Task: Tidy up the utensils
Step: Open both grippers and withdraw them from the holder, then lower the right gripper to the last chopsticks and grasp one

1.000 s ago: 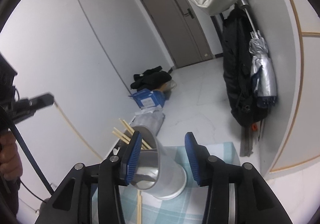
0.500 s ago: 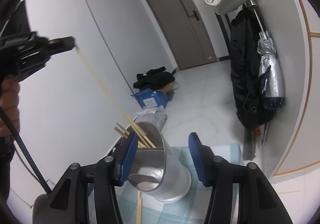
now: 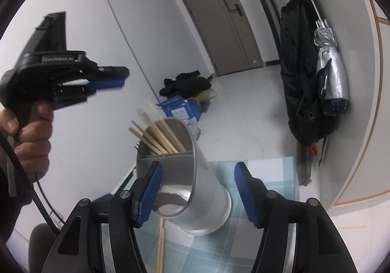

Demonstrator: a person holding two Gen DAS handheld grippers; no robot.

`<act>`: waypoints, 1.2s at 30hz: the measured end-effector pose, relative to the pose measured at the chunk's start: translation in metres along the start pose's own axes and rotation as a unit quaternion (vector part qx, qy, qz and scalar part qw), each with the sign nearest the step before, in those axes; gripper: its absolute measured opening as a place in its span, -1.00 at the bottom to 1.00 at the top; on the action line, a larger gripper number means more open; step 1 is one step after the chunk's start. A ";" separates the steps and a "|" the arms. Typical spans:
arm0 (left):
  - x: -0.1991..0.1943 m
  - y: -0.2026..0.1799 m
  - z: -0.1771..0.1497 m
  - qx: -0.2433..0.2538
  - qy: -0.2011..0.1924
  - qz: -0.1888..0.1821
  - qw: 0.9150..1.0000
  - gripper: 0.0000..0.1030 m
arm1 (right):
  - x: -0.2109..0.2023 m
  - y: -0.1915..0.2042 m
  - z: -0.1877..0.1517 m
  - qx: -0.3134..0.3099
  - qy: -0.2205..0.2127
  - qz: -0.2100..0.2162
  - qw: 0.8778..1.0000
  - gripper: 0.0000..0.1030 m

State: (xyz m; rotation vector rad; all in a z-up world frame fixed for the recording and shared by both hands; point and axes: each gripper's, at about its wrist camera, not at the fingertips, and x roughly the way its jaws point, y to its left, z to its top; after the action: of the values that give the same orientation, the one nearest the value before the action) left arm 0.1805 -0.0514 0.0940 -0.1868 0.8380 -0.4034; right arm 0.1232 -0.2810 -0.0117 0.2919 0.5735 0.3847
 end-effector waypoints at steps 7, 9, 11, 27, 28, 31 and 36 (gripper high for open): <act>-0.019 0.020 -0.020 -0.030 -0.019 0.063 0.997 0.45 | -0.002 0.011 -0.006 -0.019 0.001 -0.008 1.000 0.27; -0.027 0.025 -0.031 -0.038 -0.026 0.080 0.996 0.51 | -0.005 0.017 -0.008 -0.028 -0.001 -0.011 1.000 0.33; -0.031 0.028 -0.039 -0.047 -0.031 0.092 0.994 0.54 | -0.006 0.022 -0.008 -0.036 -0.004 -0.011 0.999 0.37; -0.055 0.044 -0.091 -0.070 -0.083 0.140 0.984 0.81 | -0.026 0.072 -0.021 -0.063 -0.008 -0.020 0.998 0.65; -0.056 0.047 -0.097 -0.071 -0.084 0.142 0.984 0.82 | -0.026 0.074 -0.023 -0.064 -0.006 -0.021 0.998 0.66; -0.055 0.054 -0.109 -0.075 -0.086 0.151 0.982 0.85 | -0.027 0.081 -0.030 -0.070 -0.001 -0.026 0.997 0.67; -0.052 0.063 -0.131 -0.090 -0.084 0.167 0.978 0.90 | -0.024 0.088 -0.042 -0.076 0.011 -0.033 0.996 0.72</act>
State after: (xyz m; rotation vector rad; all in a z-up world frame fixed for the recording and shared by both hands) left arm 0.0680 0.0273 0.0238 -0.2404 0.7221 0.0059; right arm 0.0564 -0.2064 -0.0019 0.1212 0.5716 0.3655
